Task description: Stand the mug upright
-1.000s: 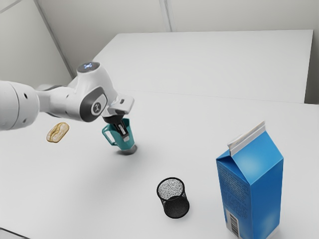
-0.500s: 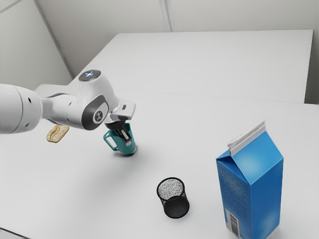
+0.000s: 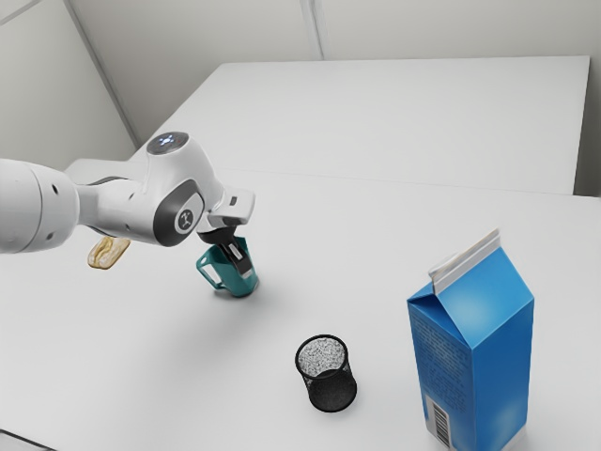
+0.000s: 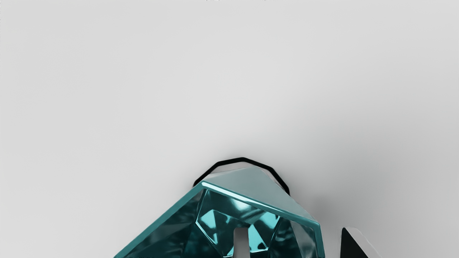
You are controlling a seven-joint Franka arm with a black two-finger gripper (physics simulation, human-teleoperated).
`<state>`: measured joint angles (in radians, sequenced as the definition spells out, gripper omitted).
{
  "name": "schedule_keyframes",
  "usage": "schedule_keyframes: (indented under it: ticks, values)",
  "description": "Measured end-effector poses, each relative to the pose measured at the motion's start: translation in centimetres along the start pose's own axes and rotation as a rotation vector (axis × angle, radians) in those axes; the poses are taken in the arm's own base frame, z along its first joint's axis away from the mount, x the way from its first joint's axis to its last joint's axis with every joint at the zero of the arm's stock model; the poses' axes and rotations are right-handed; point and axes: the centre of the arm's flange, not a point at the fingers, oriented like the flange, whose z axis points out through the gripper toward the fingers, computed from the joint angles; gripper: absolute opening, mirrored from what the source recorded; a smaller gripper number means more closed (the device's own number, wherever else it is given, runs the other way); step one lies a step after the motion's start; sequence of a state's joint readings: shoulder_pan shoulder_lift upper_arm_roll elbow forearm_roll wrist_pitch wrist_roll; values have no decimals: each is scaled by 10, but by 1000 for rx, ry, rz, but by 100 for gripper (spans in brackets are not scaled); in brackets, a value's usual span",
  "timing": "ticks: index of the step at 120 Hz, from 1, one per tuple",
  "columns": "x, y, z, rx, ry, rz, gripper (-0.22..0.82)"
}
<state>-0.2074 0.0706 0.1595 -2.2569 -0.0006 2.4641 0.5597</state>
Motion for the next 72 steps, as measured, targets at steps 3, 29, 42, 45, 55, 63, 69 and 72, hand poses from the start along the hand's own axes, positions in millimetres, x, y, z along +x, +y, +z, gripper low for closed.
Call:
schedule_keyframes:
  ticks: [3, 29, 42, 45, 55, 63, 69, 72]
  values:
    - [0, 0, -1, 0, 1, -1, 21]
    - [0, 2, -18, 6, 25, -2, 29]
    - [1, 7, -37, 15, 52, 3, 31]
    - [2, 8, -43, 18, 60, 4, 32]
    - [8, 12, -63, 30, 89, 15, 34]
    - [20, 19, -82, 39, 113, 36, 37]
    - [28, 24, -93, 43, 127, 51, 39]
    - [32, 25, -99, 45, 133, 55, 41]
